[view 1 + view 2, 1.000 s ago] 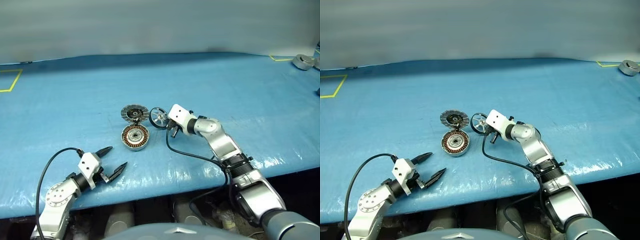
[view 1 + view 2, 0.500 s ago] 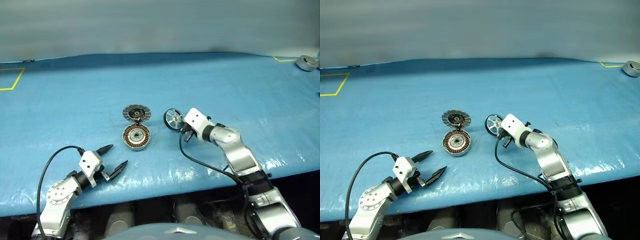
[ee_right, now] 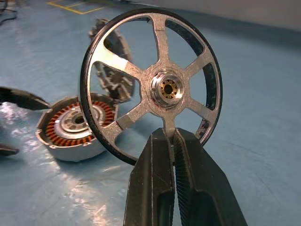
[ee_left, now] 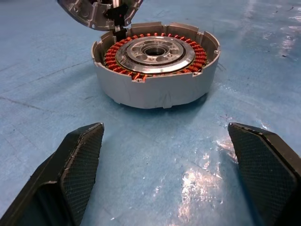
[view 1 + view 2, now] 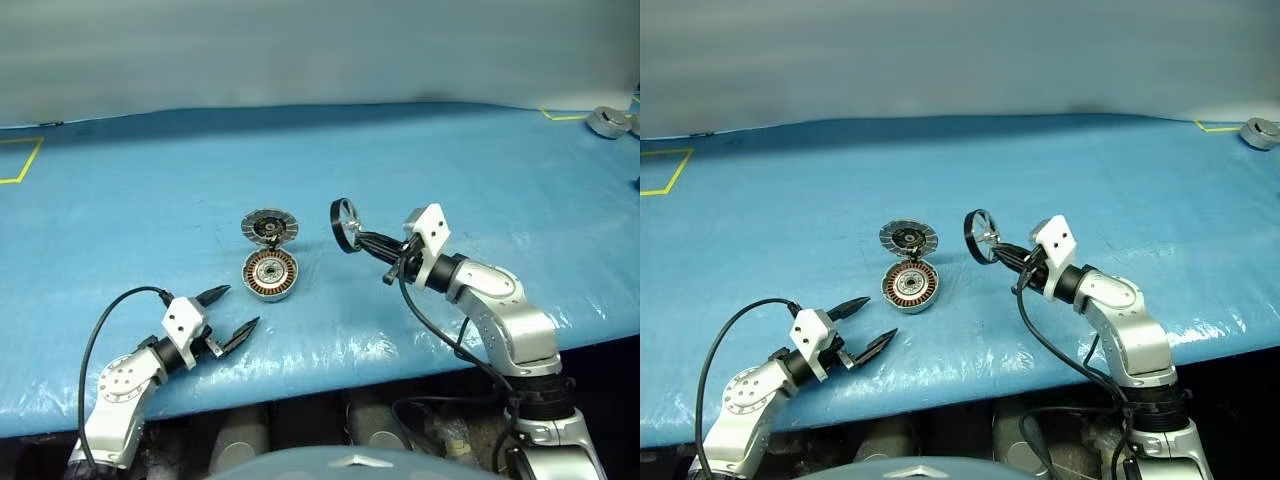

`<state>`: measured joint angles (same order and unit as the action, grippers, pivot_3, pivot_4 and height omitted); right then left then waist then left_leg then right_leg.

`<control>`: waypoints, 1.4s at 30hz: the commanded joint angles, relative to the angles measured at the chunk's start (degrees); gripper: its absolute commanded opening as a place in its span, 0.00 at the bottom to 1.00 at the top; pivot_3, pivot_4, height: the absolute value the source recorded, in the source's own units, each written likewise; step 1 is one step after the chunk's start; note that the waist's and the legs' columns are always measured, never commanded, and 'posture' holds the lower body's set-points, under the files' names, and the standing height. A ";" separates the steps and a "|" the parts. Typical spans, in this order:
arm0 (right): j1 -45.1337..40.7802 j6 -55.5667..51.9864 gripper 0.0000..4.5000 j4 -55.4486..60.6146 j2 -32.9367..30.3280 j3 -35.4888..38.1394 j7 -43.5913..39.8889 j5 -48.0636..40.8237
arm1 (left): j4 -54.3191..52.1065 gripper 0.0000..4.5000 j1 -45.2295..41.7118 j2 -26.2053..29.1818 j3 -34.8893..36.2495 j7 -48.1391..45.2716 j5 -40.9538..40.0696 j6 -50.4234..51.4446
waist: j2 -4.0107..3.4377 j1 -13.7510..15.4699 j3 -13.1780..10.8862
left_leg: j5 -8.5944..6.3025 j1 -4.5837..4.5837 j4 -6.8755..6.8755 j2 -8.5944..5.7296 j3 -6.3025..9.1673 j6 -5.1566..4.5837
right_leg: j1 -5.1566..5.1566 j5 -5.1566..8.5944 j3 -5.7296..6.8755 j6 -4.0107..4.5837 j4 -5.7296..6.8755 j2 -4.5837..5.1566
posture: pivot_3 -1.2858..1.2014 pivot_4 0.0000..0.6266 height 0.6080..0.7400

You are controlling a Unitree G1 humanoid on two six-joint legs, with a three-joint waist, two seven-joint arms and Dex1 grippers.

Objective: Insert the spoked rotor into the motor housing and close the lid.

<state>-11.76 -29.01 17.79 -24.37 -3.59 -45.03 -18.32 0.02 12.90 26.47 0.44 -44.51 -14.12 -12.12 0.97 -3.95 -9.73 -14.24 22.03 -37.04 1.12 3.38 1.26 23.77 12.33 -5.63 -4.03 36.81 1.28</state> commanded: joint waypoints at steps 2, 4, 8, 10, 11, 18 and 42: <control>-0.69 1.35 0.00 3.01 -0.05 -5.66 -0.52 1.28 | -0.16 1.00 0.34 -0.05 0.66 -0.20 -0.24 -1.33 | 0.02 0.10 -0.01 | 0.00 0.00 -0.02 0.00 0.00 0.00 | 0.00 0.00 0.00 0.00 0.00 0.00 | 0.52 0.24 1.00; -1.35 1.71 0.00 2.57 0.97 -7.85 -0.38 1.43 | -0.33 1.00 0.42 -0.04 0.93 0.01 -0.20 -1.45 | 0.02 0.16 -0.01 | 0.00 0.01 -0.02 -0.01 0.00 0.00 | 0.00 0.00 0.00 0.00 -0.01 0.01 | 0.52 0.24 1.00; -3.30 3.78 0.00 0.54 2.04 -12.39 0.70 5.23 | -0.86 1.00 0.92 0.15 1.57 0.34 -0.31 -1.53 | 0.02 0.11 -0.01 | 0.00 0.01 -0.01 -0.01 0.00 0.00 | 0.01 0.00 0.00 0.00 -0.01 0.01 | 0.52 0.24 1.00; -4.33 4.81 0.00 -0.53 2.78 -14.22 1.28 6.87 | -1.02 1.00 1.32 0.18 1.76 0.52 -0.30 -1.67 | 0.03 0.12 -0.01 | 0.00 0.01 -0.01 0.00 0.00 0.00 | 0.02 0.00 0.00 -0.01 -0.01 0.01 | 0.52 0.24 1.00; -4.74 5.26 0.00 -1.08 3.04 -14.93 1.57 7.62 | -1.06 1.00 1.47 0.16 1.80 0.60 -0.27 -1.73 | 0.03 0.14 -0.01 | 0.00 0.01 -0.01 0.00 0.00 0.00 | 0.02 0.00 0.00 -0.01 -0.01 0.01 | 0.52 0.24 1.00; -6.79 7.09 0.00 -6.31 4.51 -17.58 4.51 13.09 | -1.30 1.00 1.60 -0.04 1.60 1.07 0.01 -1.80 | 0.04 0.35 -0.01 | 0.00 0.02 -0.02 -0.01 0.00 0.00 | 0.01 0.00 0.01 0.00 -0.01 0.02 | 0.52 0.24 1.00; -8.91 8.99 0.00 -5.29 6.80 -21.22 4.68 19.14 | -0.78 1.00 1.09 0.36 1.47 0.74 0.45 -1.88 | 0.04 0.06 -0.01 | 0.00 0.01 -0.01 0.00 0.01 0.00 | 0.03 0.00 0.01 0.00 0.01 0.01 | 0.52 0.24 1.00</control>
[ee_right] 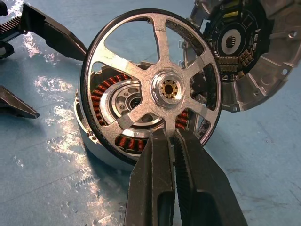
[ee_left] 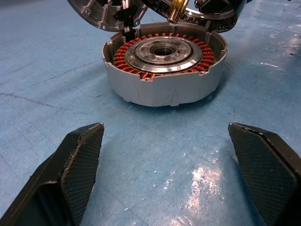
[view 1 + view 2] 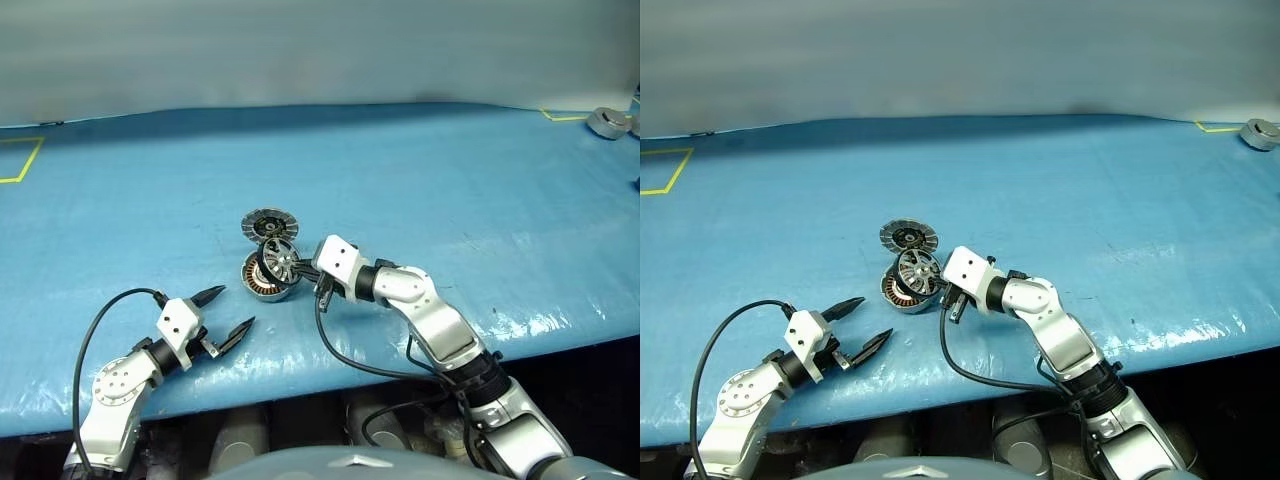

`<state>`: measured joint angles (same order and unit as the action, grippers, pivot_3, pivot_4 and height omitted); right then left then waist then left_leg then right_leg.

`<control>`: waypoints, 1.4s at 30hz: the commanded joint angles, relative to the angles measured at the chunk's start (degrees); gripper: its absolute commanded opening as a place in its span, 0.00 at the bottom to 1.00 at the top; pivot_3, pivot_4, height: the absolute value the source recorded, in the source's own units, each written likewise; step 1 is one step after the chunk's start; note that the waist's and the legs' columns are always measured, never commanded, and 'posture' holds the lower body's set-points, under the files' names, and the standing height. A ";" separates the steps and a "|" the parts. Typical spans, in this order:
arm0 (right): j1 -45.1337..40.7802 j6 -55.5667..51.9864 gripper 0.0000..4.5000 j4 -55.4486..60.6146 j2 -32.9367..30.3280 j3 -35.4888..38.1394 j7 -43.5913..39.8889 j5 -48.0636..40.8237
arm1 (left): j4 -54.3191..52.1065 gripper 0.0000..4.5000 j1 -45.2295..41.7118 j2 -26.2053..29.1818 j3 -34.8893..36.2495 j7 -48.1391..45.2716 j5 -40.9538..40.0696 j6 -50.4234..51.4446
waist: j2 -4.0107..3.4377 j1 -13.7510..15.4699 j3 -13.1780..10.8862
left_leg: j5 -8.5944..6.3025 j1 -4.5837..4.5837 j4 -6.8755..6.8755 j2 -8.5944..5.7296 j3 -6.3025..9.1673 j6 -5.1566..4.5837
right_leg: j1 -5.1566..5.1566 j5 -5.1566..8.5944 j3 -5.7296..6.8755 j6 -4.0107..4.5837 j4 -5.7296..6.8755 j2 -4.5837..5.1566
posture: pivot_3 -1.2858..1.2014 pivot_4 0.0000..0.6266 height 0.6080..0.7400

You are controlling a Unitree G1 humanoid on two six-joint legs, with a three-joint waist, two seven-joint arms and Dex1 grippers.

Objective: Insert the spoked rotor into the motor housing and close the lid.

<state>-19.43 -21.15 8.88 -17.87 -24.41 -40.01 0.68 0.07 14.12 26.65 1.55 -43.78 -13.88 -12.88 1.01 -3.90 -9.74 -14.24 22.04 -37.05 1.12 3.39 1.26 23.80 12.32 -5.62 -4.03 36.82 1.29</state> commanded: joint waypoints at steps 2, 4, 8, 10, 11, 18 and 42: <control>-1.24 1.06 0.00 3.94 0.46 -0.56 -0.31 0.35 | -0.84 1.00 -0.10 0.16 0.33 -0.03 0.19 -1.10 | 0.00 0.01 0.00 | 0.00 0.00 0.00 0.00 0.00 0.00 | 0.00 0.00 0.00 0.00 0.00 0.00 | 0.52 0.24 1.00; -1.36 1.14 0.00 3.90 0.51 -0.78 -0.22 0.82 | -0.90 1.00 -0.04 0.17 0.31 -0.04 0.18 -1.04 | 0.00 0.02 0.00 | 0.00 0.00 0.00 0.00 0.00 0.00 | 0.00 0.00 0.00 0.00 0.00 0.00 | 0.52 0.24 1.00; -1.96 1.59 0.00 3.96 0.25 -1.12 -0.05 1.94 | -0.99 1.00 0.09 0.13 0.30 -0.03 0.13 -0.96 | 0.00 0.07 0.00 | 0.00 0.00 -0.01 -0.01 0.00 0.00 | -0.01 0.00 0.00 0.00 0.00 0.01 | 0.52 0.24 1.00; -2.17 1.66 0.00 3.99 0.29 -1.12 -0.13 1.91 | -1.01 1.00 0.16 0.09 0.32 0.00 0.10 -0.99 | 0.00 0.09 0.00 | 0.00 0.00 -0.01 -0.01 0.00 0.00 | -0.01 0.00 0.00 0.00 -0.01 0.01 | 0.52 0.24 1.00; -2.23 1.69 0.00 3.94 0.32 -1.13 -0.16 1.92 | -1.01 1.00 0.19 0.08 0.33 0.01 0.09 -0.99 | 0.00 0.09 0.00 | 0.00 0.00 -0.01 -0.01 0.00 0.00 | -0.01 0.00 0.00 0.00 -0.01 0.01 | 0.52 0.24 1.00; -3.02 2.82 0.00 -0.10 0.66 -2.06 0.16 3.66 | -1.07 1.00 0.22 0.06 0.41 0.13 0.13 -1.09 | 0.00 0.09 0.00 | 0.00 0.00 0.00 -0.01 0.00 0.00 | -0.01 0.00 0.01 0.00 0.00 0.01 | 0.52 0.24 1.00; -2.81 2.34 0.44 -0.40 1.20 -1.19 0.53 4.03 | -1.09 1.00 0.60 -0.08 0.34 0.33 0.18 -1.09 | 0.00 0.10 0.00 | 0.00 -0.01 -0.01 -0.01 0.00 0.00 | -0.02 0.00 0.01 0.00 0.00 0.01 | 0.52 0.24 1.00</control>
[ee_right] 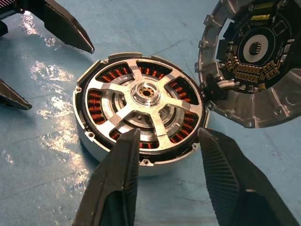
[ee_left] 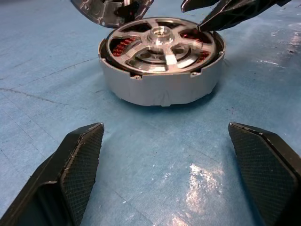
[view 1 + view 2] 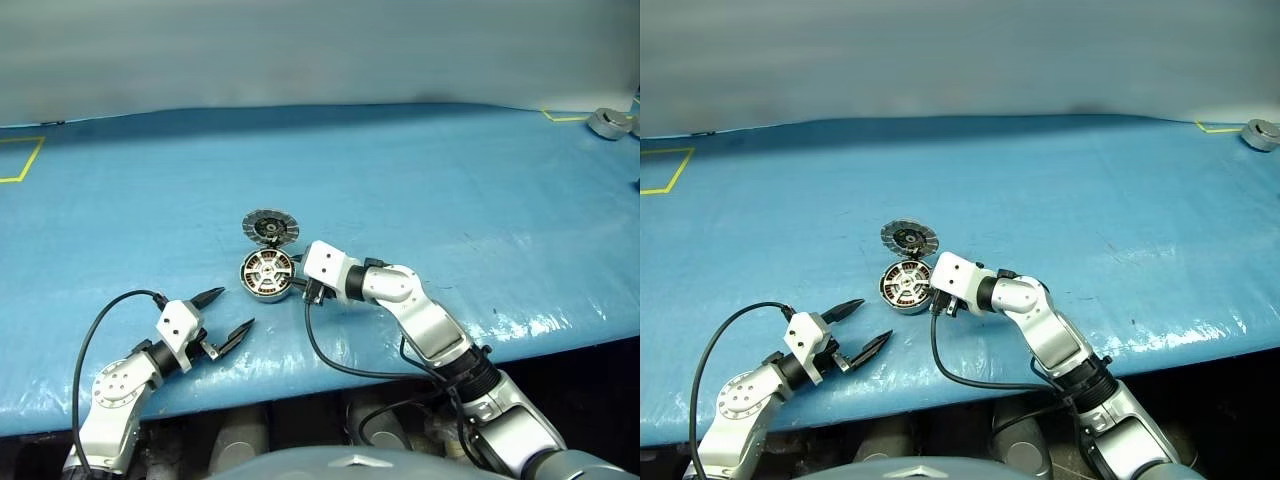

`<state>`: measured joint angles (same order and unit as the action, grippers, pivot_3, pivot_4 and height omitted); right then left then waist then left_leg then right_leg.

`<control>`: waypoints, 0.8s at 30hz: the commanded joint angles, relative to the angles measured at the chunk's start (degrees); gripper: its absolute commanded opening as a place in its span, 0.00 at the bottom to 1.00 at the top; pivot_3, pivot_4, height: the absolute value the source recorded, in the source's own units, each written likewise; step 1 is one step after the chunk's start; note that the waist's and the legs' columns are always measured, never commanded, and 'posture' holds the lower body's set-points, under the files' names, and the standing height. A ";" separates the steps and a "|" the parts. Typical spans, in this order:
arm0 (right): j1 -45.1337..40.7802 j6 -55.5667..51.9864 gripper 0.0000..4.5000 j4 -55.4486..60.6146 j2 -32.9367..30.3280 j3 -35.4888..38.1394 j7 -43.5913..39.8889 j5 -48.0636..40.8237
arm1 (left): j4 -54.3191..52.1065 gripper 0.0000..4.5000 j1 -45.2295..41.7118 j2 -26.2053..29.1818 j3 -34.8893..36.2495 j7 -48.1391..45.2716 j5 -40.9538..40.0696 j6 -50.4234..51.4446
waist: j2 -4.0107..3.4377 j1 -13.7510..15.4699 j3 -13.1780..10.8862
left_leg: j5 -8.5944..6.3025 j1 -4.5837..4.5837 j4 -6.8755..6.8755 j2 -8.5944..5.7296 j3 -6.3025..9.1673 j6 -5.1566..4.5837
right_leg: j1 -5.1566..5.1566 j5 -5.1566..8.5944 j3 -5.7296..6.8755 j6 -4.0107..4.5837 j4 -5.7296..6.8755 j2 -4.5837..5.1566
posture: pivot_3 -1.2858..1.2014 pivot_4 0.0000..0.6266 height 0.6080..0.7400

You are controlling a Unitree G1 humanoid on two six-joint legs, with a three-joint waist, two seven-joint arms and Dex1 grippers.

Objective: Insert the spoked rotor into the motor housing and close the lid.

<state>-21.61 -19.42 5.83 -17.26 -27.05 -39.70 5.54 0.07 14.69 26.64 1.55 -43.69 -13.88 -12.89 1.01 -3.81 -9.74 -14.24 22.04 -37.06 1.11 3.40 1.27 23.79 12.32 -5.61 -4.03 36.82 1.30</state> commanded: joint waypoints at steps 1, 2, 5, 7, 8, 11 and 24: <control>-0.55 0.44 0.44 3.33 0.76 1.89 0.04 -1.56 | -1.06 1.00 0.01 -0.09 0.34 0.25 0.19 -1.10 | 0.00 0.00 0.00 | 0.00 0.00 0.00 0.00 0.00 0.00 | 0.00 0.00 0.00 0.00 0.00 0.00 | 0.52 0.24 1.00; -0.43 0.17 0.44 3.98 0.95 2.30 -0.05 -2.17 | -1.00 1.00 0.00 -0.10 0.34 0.26 0.21 -1.17 | 0.00 0.00 0.00 | 0.00 0.00 0.00 0.00 0.00 0.00 | 0.00 0.00 0.00 0.00 0.00 0.00 | 0.52 0.24 1.00; 0.09 -0.59 0.44 5.18 1.29 3.08 -0.10 -3.38 | -0.86 1.00 0.00 -0.13 0.31 0.22 0.23 -1.29 | 0.00 -0.02 0.00 | 0.00 0.00 0.00 0.00 0.00 0.00 | 0.00 0.00 0.00 0.00 0.00 0.00 | 0.52 0.24 1.00; 0.59 -1.26 0.44 5.15 0.98 4.08 0.33 -3.58 | -0.78 1.00 -0.01 -0.16 0.35 0.23 0.20 -1.40 | 0.00 -0.01 0.00 | 0.00 0.00 0.00 0.00 0.01 0.00 | 0.00 0.00 0.00 0.00 0.00 0.00 | 0.52 0.24 1.00; 0.78 -1.63 0.44 4.83 0.72 4.81 0.73 -3.61 | -0.76 1.00 0.00 -0.17 0.39 0.26 0.21 -1.45 | 0.00 0.01 0.00 | 0.00 0.00 0.00 0.00 0.01 0.00 | 0.00 0.00 0.00 0.00 0.00 0.00 | 0.52 0.24 1.00; 1.46 -2.38 0.40 4.64 0.37 6.58 0.95 -4.77 | -0.70 1.00 0.07 -0.18 0.49 0.35 0.21 -1.55 | 0.00 0.11 0.00 | 0.00 0.01 -0.01 -0.01 0.00 0.00 | -0.01 0.00 0.00 0.00 -0.01 0.02 | 0.52 0.24 1.00; -0.01 -0.69 0.01 -0.61 7.23 4.68 0.52 -8.21 | -0.96 1.00 0.11 -0.04 0.61 0.64 0.39 -1.60 | 0.00 -0.11 0.00 | 0.00 -0.01 0.00 0.03 0.00 0.00 | 0.00 0.01 0.00 0.02 0.01 -0.03 | 0.52 0.24 1.00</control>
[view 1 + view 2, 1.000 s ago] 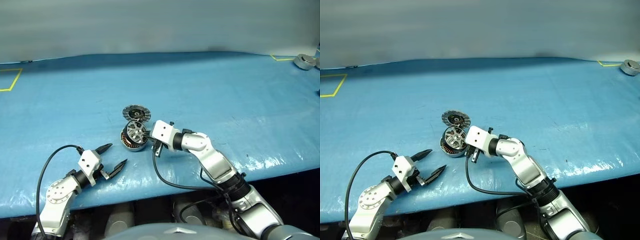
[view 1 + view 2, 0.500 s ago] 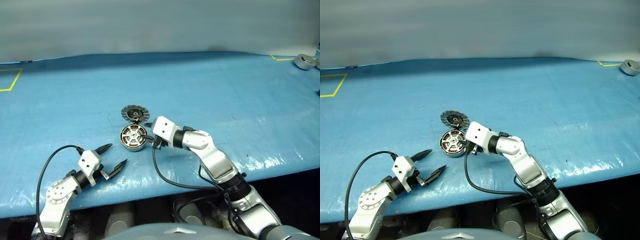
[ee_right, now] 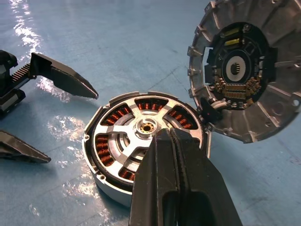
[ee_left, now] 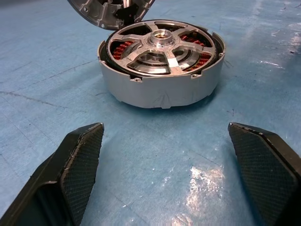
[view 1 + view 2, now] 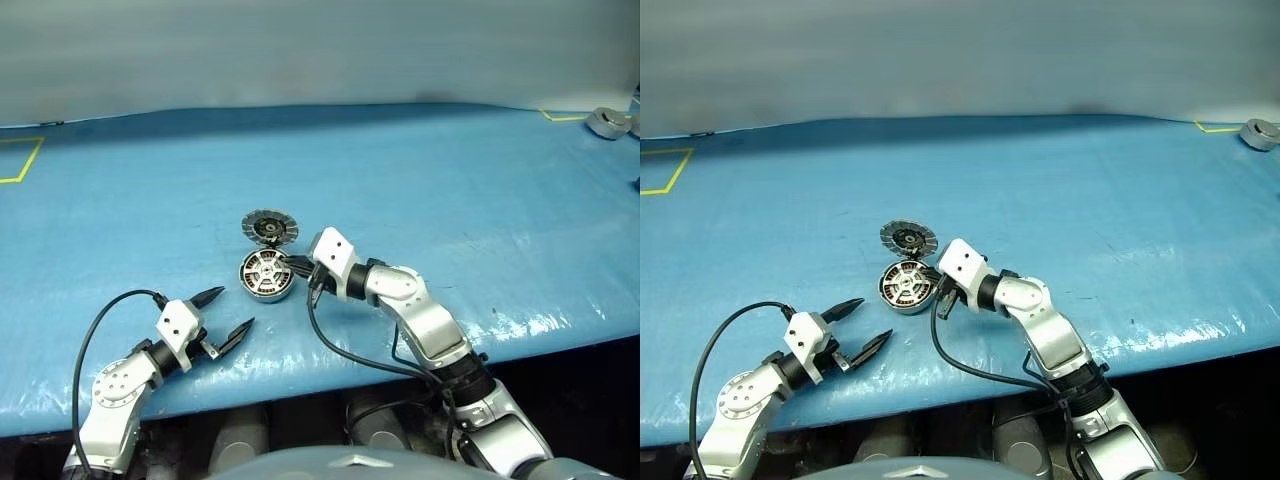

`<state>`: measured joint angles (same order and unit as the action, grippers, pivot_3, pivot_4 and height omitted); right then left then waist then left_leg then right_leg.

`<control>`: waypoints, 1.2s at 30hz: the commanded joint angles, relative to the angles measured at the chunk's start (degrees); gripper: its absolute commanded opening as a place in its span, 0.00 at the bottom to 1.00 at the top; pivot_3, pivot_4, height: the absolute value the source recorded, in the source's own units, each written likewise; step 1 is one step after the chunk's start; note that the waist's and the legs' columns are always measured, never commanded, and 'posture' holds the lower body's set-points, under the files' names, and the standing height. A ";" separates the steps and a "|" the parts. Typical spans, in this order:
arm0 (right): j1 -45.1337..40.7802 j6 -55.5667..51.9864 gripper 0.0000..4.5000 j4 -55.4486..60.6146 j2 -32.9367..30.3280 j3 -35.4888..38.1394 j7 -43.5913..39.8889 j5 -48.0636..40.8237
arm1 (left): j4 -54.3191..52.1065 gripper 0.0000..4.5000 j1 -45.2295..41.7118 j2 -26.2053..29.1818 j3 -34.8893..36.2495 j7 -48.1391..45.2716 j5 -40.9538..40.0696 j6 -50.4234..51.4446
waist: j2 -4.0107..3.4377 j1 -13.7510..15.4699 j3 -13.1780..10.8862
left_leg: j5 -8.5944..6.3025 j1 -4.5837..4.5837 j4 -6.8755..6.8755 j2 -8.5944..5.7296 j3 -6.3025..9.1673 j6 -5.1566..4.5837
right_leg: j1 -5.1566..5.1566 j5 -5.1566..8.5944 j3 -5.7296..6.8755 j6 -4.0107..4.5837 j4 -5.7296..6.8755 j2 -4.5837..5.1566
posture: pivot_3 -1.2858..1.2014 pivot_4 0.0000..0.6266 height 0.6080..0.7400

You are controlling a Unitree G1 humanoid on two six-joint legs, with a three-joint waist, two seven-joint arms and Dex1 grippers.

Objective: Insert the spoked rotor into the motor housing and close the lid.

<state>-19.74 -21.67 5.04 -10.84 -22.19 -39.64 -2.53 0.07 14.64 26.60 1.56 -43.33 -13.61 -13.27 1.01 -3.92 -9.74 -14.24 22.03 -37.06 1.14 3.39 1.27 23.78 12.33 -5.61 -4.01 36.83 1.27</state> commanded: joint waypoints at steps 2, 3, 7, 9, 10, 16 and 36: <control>-2.90 2.13 0.01 -1.67 1.63 0.10 1.30 0.35 | -1.19 1.00 0.38 0.06 0.70 0.37 0.09 -1.17 | 0.00 -0.02 0.00 | 0.00 0.00 0.00 0.00 0.01 0.00 | 0.00 0.00 0.00 0.00 0.00 0.00 | 0.52 0.24 1.00; -3.23 2.34 0.01 -2.25 1.86 0.22 1.58 0.43 | -1.26 1.00 0.42 0.08 0.72 0.43 0.08 -1.13 | 0.00 -0.02 0.00 | 0.00 0.00 0.00 0.00 0.00 0.00 | 0.00 0.00 0.00 0.00 0.01 0.00 | 0.52 0.24 1.00; -4.60 3.19 0.01 -6.07 3.11 0.68 2.90 0.46 | -1.41 1.00 0.90 0.08 0.81 0.73 0.13 -1.31 | -0.01 -0.01 0.00 | 0.00 0.00 0.02 0.00 0.01 0.00 | 0.02 0.00 0.01 0.01 0.01 -0.01 | 0.52 0.24 1.00; -4.72 3.36 0.01 -7.46 3.12 0.21 3.07 0.89 | -1.45 1.00 0.90 0.05 0.74 0.88 0.17 -1.26 | -0.01 -0.01 0.00 | 0.00 0.00 0.02 0.00 0.01 0.00 | 0.01 0.00 0.01 0.01 0.01 -0.01 | 0.52 0.24 1.00; -4.59 3.35 0.01 -7.90 3.13 0.01 2.98 0.89 | -1.49 1.00 0.86 0.06 0.71 0.97 0.19 -1.23 | -0.01 -0.01 0.00 | 0.00 0.00 0.02 0.00 0.01 0.00 | 0.01 0.00 0.01 0.01 0.00 0.00 | 0.52 0.24 1.00; -2.70 2.37 0.01 -9.74 3.34 -1.88 2.39 1.36 | -1.52 1.00 0.46 0.02 0.63 1.22 0.17 -1.01 | -0.01 -0.07 0.00 | 0.00 0.00 0.02 0.00 0.01 0.00 | 0.01 0.00 0.01 0.01 0.01 -0.01 | 0.52 0.24 1.00; -0.61 4.15 0.01 1.11 -0.29 1.05 3.19 2.30 | -0.97 1.00 0.22 -0.35 0.53 1.45 0.28 -1.35 | 0.00 0.08 0.04 | 0.00 0.03 0.03 0.00 0.01 0.00 | 0.05 0.00 0.00 0.01 0.01 -0.01 | 0.52 0.24 1.00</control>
<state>-20.47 -17.16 1.80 -10.83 -23.69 -36.34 1.44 0.07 14.96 26.51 1.56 -42.29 -13.55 -13.29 1.01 -3.84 -9.70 -14.24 22.05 -37.03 1.15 3.41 1.27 23.82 12.33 -5.61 -4.00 36.84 1.26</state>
